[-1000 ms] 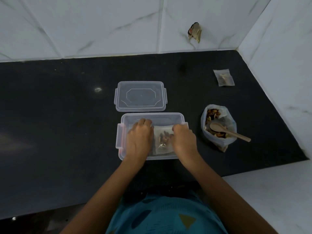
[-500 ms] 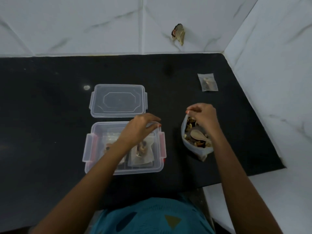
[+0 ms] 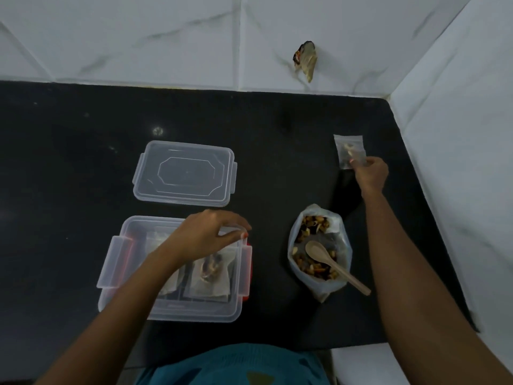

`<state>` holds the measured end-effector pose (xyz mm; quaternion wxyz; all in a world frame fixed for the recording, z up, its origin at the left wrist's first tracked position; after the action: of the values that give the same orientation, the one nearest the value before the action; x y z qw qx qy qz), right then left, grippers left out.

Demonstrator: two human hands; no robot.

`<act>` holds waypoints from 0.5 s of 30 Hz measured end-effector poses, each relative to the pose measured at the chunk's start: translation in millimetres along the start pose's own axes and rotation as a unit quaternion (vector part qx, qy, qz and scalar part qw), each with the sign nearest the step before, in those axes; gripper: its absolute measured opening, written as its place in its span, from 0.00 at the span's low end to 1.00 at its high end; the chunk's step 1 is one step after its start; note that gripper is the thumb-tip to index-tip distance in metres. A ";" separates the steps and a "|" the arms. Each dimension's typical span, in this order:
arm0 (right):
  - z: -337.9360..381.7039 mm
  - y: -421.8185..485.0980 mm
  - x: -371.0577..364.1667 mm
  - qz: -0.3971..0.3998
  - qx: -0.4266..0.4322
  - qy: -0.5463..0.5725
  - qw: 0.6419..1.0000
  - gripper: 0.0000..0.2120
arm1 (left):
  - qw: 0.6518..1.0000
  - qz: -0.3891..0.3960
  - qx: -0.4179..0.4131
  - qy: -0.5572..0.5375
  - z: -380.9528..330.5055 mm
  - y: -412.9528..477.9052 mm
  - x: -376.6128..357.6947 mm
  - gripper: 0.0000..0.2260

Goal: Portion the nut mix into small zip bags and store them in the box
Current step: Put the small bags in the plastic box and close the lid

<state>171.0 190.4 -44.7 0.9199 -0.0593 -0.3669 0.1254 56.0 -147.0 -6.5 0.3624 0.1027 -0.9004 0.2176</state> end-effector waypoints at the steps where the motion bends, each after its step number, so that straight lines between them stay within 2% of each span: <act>1: -0.3 5.9 -1.8 -0.004 -0.009 -0.018 1.000 0.22 | 1.000 0.003 0.003 0.002 0.0 0.1 0.0 0.11; 4: 2.4 17.7 -5.4 -0.012 -0.025 -0.079 0.996 0.29 | 1.000 0.003 0.011 0.003 0.8 1.0 -0.2 0.11; 7: 6.6 21.9 -7.9 -0.007 -0.027 -0.085 0.996 0.28 | 1.000 0.004 0.014 0.005 1.6 1.0 -1.0 0.12; 12: 3.9 29.2 -15.9 0.038 -0.056 0.027 0.997 0.16 | 1.000 -0.007 0.018 0.000 4.3 0.1 -1.1 0.12; 15: 4.2 28.0 -19.1 0.070 -0.079 0.096 0.990 0.16 | 1.000 -0.007 0.022 -0.002 5.6 0.0 -2.8 0.12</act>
<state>149.4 212.2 -59.9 0.9321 -0.1696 -0.2806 0.1541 54.6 -149.5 -12.1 0.3598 0.1172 -0.8955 0.2343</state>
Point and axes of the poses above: each hand's wrist, its own y-axis towards the middle knuckle, its own x-axis out of the back of the hand, z = x × y, the point moved 7 cm from there along y, towards the middle knuckle
